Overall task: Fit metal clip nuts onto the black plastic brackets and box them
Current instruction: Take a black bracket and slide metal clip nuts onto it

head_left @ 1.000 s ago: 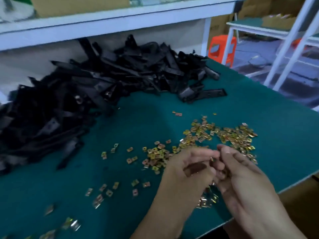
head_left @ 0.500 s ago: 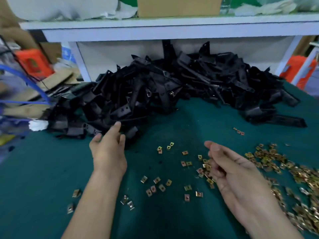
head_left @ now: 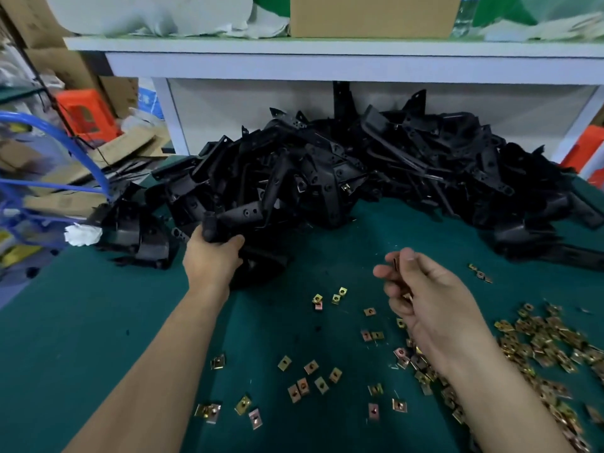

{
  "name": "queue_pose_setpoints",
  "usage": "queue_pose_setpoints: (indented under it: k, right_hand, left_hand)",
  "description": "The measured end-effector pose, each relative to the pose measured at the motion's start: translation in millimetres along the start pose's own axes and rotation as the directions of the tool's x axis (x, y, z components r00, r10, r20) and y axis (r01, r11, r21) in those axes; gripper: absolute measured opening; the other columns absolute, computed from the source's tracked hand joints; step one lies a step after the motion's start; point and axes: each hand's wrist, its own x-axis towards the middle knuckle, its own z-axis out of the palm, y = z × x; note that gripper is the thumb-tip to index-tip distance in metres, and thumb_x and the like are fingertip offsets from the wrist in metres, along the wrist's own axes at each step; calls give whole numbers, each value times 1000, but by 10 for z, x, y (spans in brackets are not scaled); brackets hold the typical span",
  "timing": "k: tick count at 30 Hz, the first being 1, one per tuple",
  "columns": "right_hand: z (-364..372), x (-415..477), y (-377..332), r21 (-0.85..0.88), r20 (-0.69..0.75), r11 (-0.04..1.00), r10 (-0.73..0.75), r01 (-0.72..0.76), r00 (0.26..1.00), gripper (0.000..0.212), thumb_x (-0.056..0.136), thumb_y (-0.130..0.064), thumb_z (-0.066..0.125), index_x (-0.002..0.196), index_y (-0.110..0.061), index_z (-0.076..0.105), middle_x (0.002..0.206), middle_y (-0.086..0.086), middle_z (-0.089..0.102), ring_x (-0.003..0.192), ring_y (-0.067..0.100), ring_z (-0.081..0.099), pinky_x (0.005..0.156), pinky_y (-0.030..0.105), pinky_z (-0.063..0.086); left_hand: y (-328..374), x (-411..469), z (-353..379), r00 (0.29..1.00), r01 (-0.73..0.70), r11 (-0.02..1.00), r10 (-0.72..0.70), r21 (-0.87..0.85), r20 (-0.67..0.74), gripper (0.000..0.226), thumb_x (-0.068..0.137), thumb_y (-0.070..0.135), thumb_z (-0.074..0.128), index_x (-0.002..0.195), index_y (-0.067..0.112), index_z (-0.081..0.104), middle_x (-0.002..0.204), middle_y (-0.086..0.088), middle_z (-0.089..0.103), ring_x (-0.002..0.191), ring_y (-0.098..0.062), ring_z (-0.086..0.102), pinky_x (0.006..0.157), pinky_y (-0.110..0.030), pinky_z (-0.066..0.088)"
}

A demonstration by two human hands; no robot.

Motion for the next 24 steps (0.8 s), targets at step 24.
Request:
queue_pose_setpoints:
  k: [24]
  right_hand:
    - [-229, 133, 77, 101, 279, 988, -137, 113, 950, 24, 81, -26, 73, 104, -21, 78, 83, -5, 65, 63, 5, 52, 54, 16, 42]
  left_hand:
    - [-121, -1127, 347, 380, 260, 950, 63, -172, 923, 71, 84, 82, 47, 129, 31, 68, 120, -4, 72, 80, -14, 69, 73, -22, 56]
